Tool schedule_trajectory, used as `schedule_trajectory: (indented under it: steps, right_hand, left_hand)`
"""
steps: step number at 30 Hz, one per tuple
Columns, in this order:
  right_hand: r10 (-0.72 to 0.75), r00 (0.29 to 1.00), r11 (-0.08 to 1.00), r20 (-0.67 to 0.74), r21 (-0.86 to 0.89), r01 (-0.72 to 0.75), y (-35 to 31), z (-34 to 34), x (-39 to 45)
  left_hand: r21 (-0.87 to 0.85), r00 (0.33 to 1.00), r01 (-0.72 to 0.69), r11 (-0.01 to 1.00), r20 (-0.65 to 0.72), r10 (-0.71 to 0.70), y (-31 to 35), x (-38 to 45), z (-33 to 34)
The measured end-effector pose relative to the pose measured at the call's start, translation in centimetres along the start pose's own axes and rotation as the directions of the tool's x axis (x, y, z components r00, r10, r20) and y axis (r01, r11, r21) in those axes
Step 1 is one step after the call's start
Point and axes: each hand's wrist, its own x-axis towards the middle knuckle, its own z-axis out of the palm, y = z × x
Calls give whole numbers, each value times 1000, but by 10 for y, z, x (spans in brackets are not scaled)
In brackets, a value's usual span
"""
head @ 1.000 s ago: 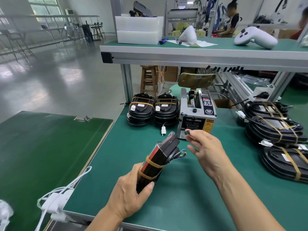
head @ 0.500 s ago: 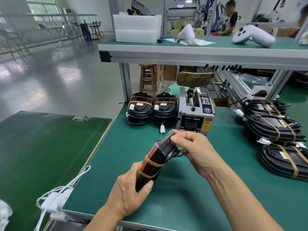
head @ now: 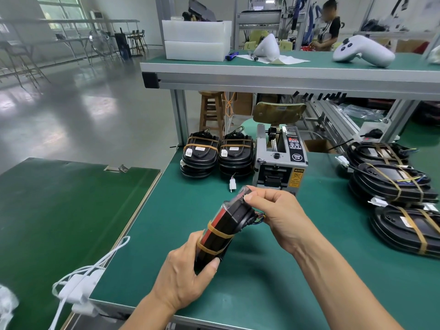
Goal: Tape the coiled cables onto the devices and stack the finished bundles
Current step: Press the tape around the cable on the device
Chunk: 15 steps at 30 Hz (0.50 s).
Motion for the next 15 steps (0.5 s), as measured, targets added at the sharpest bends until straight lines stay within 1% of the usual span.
schedule_trajectory:
  steps: [15]
  right_hand:
    - [-14,1000,1000,11,-14,15,2,2,1]
  left_hand:
    - [1,1000,16,1000,5,-16,0,0,-1]
